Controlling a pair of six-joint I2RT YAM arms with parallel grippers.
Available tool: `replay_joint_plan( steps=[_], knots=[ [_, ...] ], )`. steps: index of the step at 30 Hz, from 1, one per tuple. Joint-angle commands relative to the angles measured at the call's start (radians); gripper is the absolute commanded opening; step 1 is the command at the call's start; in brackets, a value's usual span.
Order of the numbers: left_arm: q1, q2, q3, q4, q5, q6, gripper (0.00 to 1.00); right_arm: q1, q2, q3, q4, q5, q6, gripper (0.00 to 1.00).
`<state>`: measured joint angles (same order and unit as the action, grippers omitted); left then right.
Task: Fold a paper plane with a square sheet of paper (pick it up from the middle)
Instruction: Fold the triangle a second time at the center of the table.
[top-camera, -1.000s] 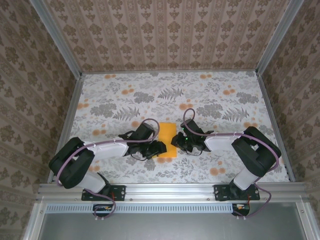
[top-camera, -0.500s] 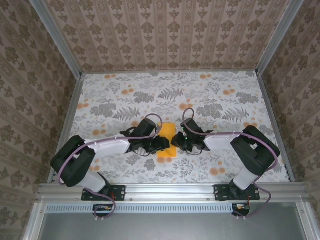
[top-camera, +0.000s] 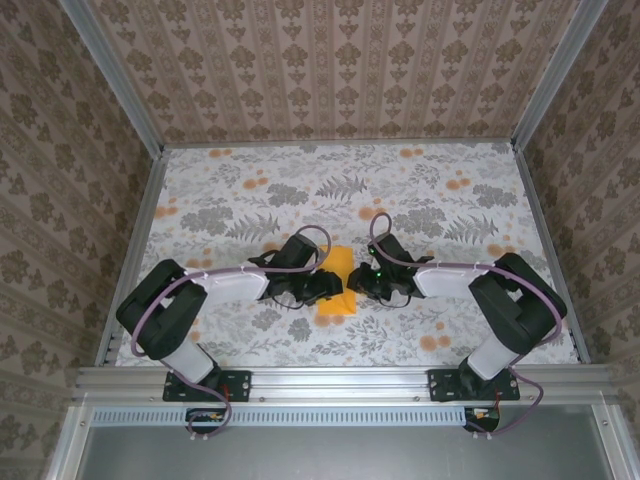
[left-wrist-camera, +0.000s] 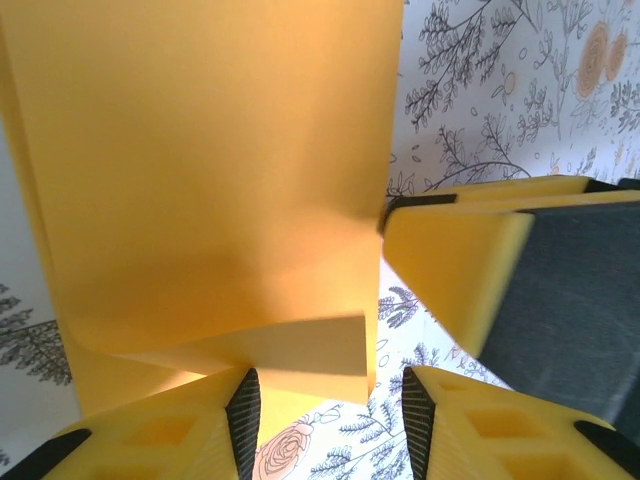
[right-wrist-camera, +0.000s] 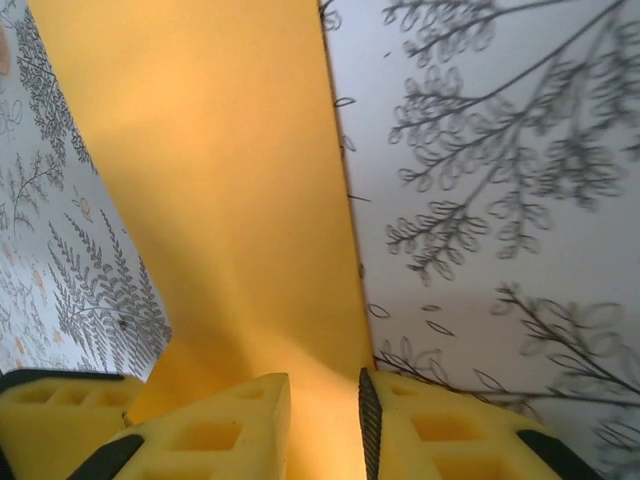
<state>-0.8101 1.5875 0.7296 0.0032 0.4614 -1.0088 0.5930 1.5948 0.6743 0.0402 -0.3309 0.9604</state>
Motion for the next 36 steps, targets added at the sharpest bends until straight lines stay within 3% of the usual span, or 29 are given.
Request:
replay_joint_plan(
  steps=[1,11,20,31,36],
  knots=[
    [0.013,0.006,0.001,0.042,0.010,0.017,0.46,-0.023,-0.068,-0.013,-0.048,-0.055,-0.064,0.31],
    [0.017,0.034,0.003,0.072,0.029,0.018,0.45,-0.030,-0.070,-0.007,-0.042,-0.154,-0.158,0.35],
    [0.019,0.034,-0.007,0.067,0.025,0.015,0.28,-0.030,-0.029,0.019,-0.050,-0.187,-0.185,0.34],
    [0.019,0.039,-0.004,0.064,0.026,0.013,0.20,-0.030,0.030,0.040,-0.001,-0.258,-0.194,0.28],
    [0.019,0.039,0.000,0.068,0.032,0.012,0.18,-0.030,0.051,0.050,-0.014,-0.240,-0.202,0.18]
  ],
)
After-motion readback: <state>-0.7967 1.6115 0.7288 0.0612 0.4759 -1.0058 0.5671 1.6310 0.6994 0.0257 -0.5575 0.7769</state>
